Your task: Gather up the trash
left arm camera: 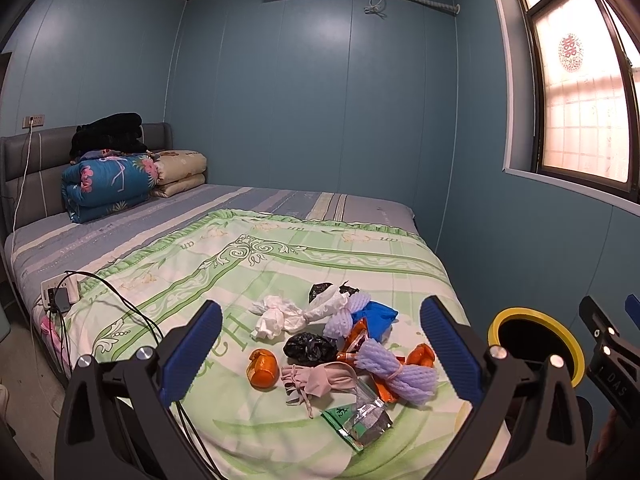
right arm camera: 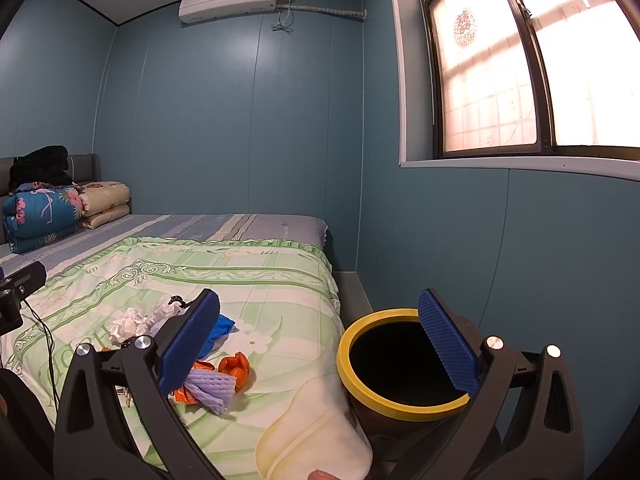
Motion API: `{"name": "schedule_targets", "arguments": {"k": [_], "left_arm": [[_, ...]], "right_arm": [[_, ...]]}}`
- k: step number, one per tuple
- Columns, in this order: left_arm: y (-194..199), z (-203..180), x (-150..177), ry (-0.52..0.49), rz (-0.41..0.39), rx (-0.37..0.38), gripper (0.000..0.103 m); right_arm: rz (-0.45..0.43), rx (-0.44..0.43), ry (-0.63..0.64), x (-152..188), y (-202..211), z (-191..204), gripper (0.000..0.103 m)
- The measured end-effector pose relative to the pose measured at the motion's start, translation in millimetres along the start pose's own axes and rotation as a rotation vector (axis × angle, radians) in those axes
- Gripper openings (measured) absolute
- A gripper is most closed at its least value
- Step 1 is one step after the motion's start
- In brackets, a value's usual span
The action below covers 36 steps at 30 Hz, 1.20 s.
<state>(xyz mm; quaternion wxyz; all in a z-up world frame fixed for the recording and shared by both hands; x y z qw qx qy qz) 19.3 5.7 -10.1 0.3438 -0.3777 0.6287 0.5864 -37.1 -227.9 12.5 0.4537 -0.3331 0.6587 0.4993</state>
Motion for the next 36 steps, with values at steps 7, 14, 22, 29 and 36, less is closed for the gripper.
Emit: {"name": "schedule_targets", "arguments": {"k": [7, 14, 22, 29, 36], "left_arm": [[-2.1, 1.3, 0.4, 0.004, 0.008, 0.003, 0.096], [-3.5, 1.4, 0.7, 0.004, 0.013, 0.004, 0.096], [-5.1, 3.4, 0.7, 0.013, 0.025, 0.008, 0.096], [-5.9, 4.1, -0.9, 0.016, 0.028, 0.010, 0.096], [-5.6, 4.0, -0.3, 0.016, 0.030, 0.011, 0.096]], "right_arm": [[0.001, -0.002, 0.002, -0.8, 0.2, 0.1, 0.095], [0.007, -0.009, 0.002, -0.4, -1.8, 1.5, 0.095], [0.019, -0.024, 0.007, -0.5, -4.9, 3.6, 0.095], [0.018, -0.026, 0.006, -0.6, -5.4, 3.0, 0.095], [0.016, -0.029, 0.003, 0.2, -4.8, 1.9, 0.095]]}}
Point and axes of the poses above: each gripper's, at about its wrist camera, not at the fingertips, and y roughly against the way its jaws point, z to its left, x to its underside, the point moved 1 cm from there along -y, roughly the way its jaws point, and after that the axes turned 10 degrees about z, right-handed, at the moved point
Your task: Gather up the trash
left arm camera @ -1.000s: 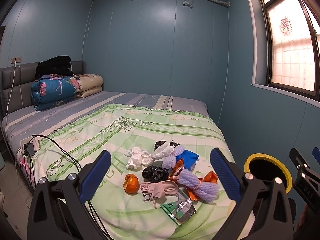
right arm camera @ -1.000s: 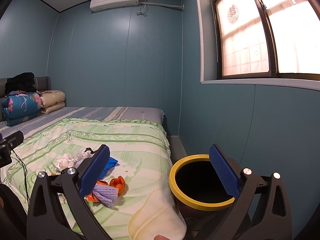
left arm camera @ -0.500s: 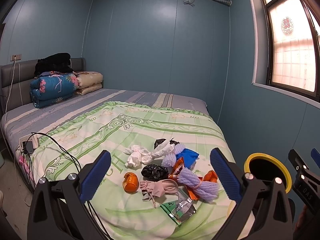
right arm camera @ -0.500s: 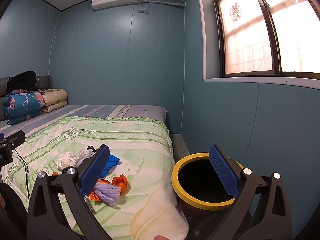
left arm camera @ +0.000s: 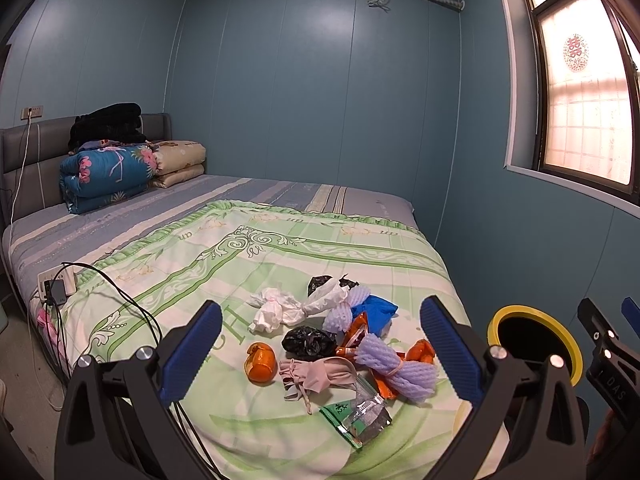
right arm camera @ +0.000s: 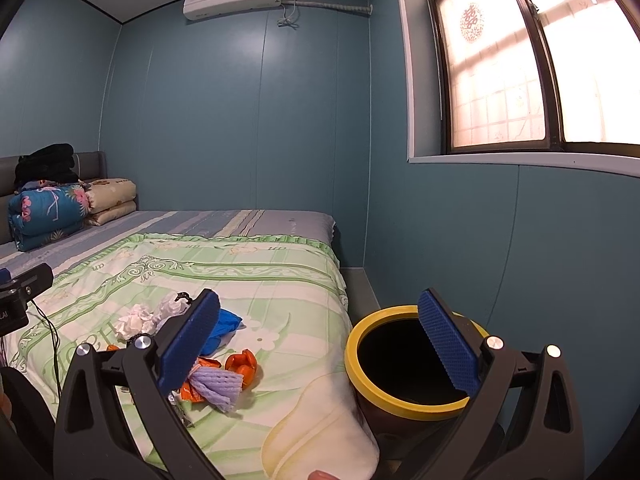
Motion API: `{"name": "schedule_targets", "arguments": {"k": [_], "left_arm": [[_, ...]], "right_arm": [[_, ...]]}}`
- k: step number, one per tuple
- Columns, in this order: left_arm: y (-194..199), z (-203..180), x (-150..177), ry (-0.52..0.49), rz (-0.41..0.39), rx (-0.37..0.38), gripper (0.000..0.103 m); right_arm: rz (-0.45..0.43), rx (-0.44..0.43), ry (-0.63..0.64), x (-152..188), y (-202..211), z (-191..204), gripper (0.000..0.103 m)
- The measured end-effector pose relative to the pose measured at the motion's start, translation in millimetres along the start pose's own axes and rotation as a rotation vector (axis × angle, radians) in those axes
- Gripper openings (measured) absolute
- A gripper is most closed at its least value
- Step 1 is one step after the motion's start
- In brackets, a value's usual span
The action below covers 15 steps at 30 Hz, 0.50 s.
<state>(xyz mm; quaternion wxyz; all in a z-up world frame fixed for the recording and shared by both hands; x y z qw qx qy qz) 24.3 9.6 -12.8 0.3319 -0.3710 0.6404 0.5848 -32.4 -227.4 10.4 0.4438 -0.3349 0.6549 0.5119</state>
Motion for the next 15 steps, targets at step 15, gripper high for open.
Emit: {"name": "schedule_targets", "arguments": {"k": [15], "left_arm": [[-1.9, 0.4, 2.2, 0.014, 0.006, -0.004, 0.096]], "right_arm": [[0.040, -0.041, -0.011, 0.8, -8.4, -2.6, 0.095]]}}
Point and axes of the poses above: each gripper's, at about its wrist camera, not at the fingertips, and y roughly against the way its jaws point, z to its left, x to its underside, the point moved 1 cm from there along -y, roughly the way its jaws point, and after that the axes turned 10 degrees about z, right-handed, at the moved point
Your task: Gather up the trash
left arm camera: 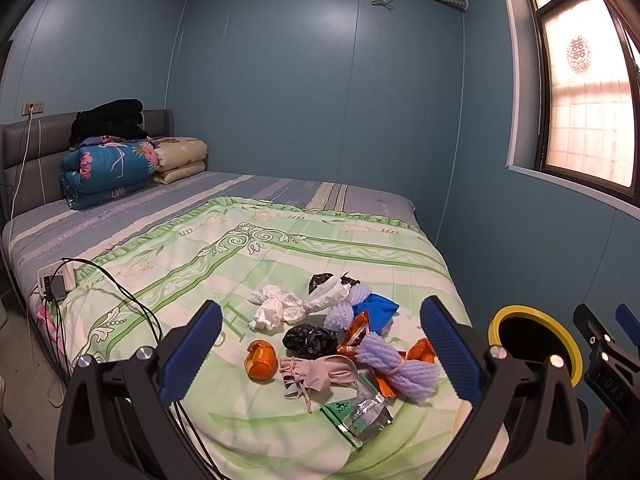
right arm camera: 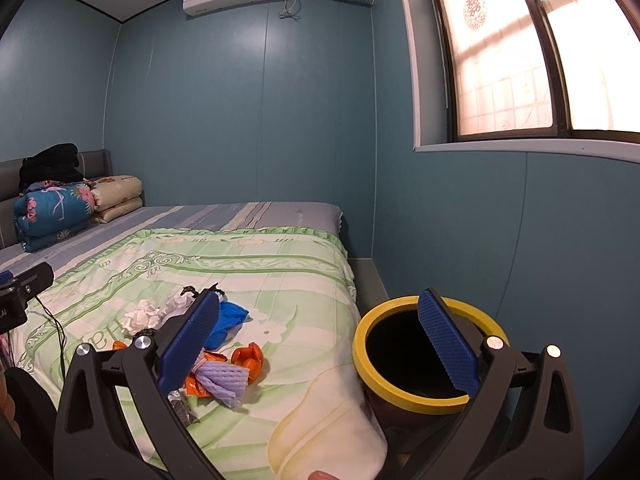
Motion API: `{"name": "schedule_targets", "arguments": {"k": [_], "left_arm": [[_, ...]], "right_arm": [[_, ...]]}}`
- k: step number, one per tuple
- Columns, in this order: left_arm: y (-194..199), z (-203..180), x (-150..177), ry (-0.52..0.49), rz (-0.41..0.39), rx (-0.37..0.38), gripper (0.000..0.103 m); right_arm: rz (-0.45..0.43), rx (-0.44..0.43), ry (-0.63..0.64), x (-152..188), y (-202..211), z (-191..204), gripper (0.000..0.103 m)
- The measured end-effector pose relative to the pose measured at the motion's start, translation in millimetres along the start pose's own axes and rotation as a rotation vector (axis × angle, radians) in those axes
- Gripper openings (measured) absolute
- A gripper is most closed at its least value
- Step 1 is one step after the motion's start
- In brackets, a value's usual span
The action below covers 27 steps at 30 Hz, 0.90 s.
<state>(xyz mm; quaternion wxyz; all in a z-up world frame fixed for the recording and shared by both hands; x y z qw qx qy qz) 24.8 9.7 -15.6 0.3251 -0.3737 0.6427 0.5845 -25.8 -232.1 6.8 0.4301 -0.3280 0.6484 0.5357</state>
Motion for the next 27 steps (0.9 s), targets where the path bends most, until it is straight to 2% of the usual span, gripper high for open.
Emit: {"name": "schedule_targets", "arguments": {"k": [5, 9, 13, 15, 19, 22, 24, 27], "left_arm": [[-4.6, 3.1, -2.6, 0.009, 0.004, 0.000, 0.096], [-15.0, 10.5, -4.4, 0.001, 0.021, -0.003, 0.096], [-31.7, 28.2, -8.8, 0.006, 0.058, 0.034, 0.096], [-42.8, 36.7, -9.1, 0.001, 0.080, 0.050, 0.096], [-80.8, 53.9, -5.5, -0.032, 0.188, 0.048, 0.096], [-110.1, 73.4, 5.4, -0.019, 0.285, 0.067, 0.096], [-126.7, 84.1, 13.8, -0.005, 0.345, 0.084, 0.096], [-150.9, 99.4, 27.0, 0.019, 0.417, 0.078, 0.096]], "right_arm": [[0.008, -0.066, 0.005, 1.9, -6.4, 0.6, 0.095], [0.039, -0.173, 0.024, 3.2, -22.0, 3.7, 0.095], [0.075, -0.233, 0.124, 6.7, -43.8, 15.8, 0.095], [0.103, -0.297, 0.190, 11.2, -58.5, 22.3, 0.095], [0.165, -0.395, 0.310, 19.4, -85.7, 37.8, 0.095], [0.211, -0.468, 0.391, 25.8, -100.9, 49.9, 0.095], [0.264, -0.555, 0.448, 30.7, -113.9, 58.9, 0.095], [0.292, -0.595, 0.515, 37.2, -128.4, 70.1, 0.095]]}}
Point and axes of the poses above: each gripper's, at about its wrist camera, not at the fingertips, and y roughly against the way its jaws point, z to its left, x to its underside, the point moved 1 cm from there along -y, roughly the way its jaws point, and after that the axes turned 10 degrees about z, right-handed, at the moved point
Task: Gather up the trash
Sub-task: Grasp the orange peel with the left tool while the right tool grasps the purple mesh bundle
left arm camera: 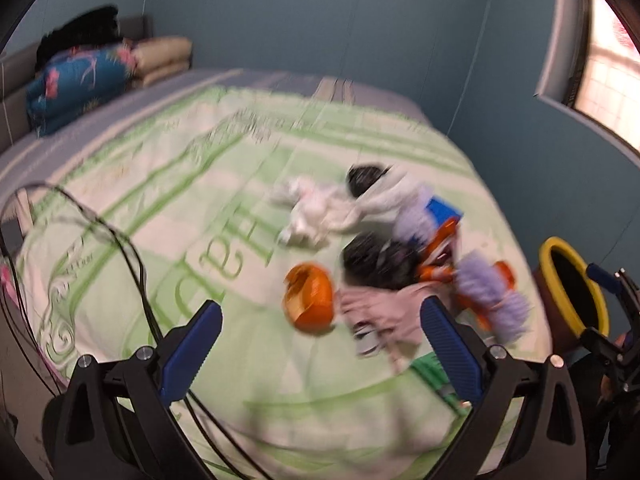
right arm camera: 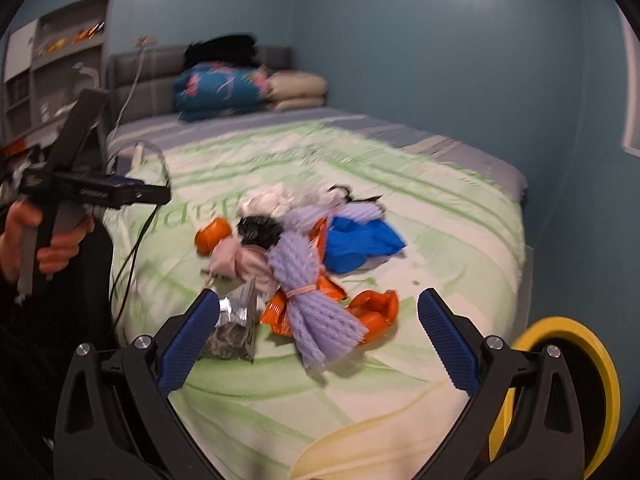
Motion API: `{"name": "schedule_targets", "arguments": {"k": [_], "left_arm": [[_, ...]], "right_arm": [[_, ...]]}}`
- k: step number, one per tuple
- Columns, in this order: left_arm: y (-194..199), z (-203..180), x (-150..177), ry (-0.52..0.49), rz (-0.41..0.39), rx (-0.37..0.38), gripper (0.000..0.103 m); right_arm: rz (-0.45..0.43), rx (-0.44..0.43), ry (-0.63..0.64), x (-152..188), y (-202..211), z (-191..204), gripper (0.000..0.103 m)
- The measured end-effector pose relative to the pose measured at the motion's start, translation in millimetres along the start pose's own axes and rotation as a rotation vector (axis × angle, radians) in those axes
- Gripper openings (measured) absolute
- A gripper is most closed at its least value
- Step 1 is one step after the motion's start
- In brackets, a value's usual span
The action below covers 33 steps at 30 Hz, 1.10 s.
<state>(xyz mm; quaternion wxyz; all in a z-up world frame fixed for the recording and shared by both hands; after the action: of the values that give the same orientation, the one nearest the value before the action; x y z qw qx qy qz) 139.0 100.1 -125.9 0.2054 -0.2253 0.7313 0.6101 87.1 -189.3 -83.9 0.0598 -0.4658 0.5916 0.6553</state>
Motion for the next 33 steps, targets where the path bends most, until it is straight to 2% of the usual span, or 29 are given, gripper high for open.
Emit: {"name": "schedule_targets", "arguments": {"k": [2, 7, 10, 11, 13, 20, 28, 33], "left_arm": [[-13.9, 6.8, -0.7, 0.008, 0.045, 0.018, 0.096], [-43.4, 10.2, -12.4, -0.018, 0.122, 0.004, 0.096], [-60.3, 10.3, -21.5, -0.028, 0.157, 0.006, 0.096], [-65.3, 12.2, -24.1, -0.021, 0.169, 0.017, 0.096], [-73.5, 15.3, -27.7, -0.005, 0.193, 0.046, 0.096], [-88.5, 13.4, -33.8, -0.040, 0.213, 0.051, 0.094], [-111.8, 15.4, -32.2, -0.032, 0.280, 0.091, 0.083], [-123.1, 25.1, -33.4, 0.022, 0.317, 0.119, 0.068]], "right_arm": [[0.029, 0.003, 0.018, -0.2, -10.3, -0.8, 0.095], [0.076, -0.055, 0.046, -6.2, -31.8, -4.8, 0.095], [0.107, -0.095, 0.104, -9.4, -46.6, -1.0, 0.094], [0.116, -0.106, 0.116, -9.9, -51.2, -0.8, 0.093], [0.138, -0.120, 0.131, -10.3, -58.7, -2.6, 0.081], [0.204, -0.136, 0.155, -3.4, -73.8, -6.2, 0.071], [0.237, -0.138, 0.123, 4.3, -88.4, -11.5, 0.061], [0.250, -0.146, 0.095, 4.9, -94.1, -15.5, 0.053]]}}
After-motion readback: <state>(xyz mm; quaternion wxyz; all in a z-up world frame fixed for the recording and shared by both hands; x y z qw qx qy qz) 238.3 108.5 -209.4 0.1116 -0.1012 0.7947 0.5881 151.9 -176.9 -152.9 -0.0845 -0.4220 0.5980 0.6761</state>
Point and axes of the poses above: each gripper's, at about its wrist camera, not at the fingertips, and y roughly against the way its jaws point, z to its left, x to its underside, the point moved 1 cm from there along -y, roughly the way its jaws point, and after that the axes turned 10 degrees about z, right-handed, at the moved point
